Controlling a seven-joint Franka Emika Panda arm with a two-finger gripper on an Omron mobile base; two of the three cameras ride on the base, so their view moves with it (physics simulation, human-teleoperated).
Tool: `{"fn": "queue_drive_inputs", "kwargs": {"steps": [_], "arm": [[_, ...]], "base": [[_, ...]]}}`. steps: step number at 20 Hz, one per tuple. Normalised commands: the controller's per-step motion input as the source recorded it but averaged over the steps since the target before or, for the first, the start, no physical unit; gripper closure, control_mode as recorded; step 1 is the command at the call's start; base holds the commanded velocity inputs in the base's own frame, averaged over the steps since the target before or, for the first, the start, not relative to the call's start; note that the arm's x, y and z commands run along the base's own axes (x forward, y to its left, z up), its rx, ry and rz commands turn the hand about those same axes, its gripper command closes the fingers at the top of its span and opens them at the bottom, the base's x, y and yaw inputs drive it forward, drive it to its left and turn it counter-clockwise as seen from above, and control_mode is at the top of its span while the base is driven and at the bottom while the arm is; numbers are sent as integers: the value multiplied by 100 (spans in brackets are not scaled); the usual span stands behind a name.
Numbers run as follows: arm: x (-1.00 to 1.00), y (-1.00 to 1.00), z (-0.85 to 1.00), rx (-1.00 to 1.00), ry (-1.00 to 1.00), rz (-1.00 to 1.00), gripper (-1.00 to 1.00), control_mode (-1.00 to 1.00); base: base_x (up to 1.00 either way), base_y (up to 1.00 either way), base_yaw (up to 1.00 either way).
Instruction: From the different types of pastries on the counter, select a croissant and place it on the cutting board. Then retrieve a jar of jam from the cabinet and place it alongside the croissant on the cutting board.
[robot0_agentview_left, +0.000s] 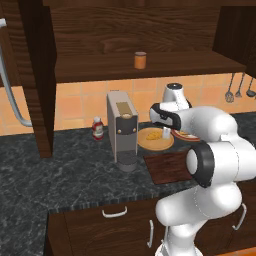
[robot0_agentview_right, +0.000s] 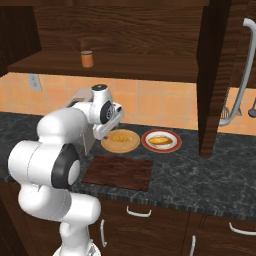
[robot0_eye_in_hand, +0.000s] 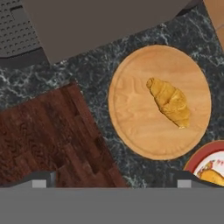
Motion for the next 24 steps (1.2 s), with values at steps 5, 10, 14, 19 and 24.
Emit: {"fn": "queue_drive_inputs", "kwargs": {"steps": [5,10,14,19,24], "arm": [[31,0,-24,5,0,0,-100,-100],[6,-26,-3,14,-3,0,-100,-100],[2,-27,-8,18,-3,0,-100,-100],[54,0,-7,6,-5,0,-100,-100],[53,0,-20,0,0,0,-100,-100]], "base": [[0,0,0],[0,0,0],[0,0,0],[0,0,0],[0,0,0]]}}
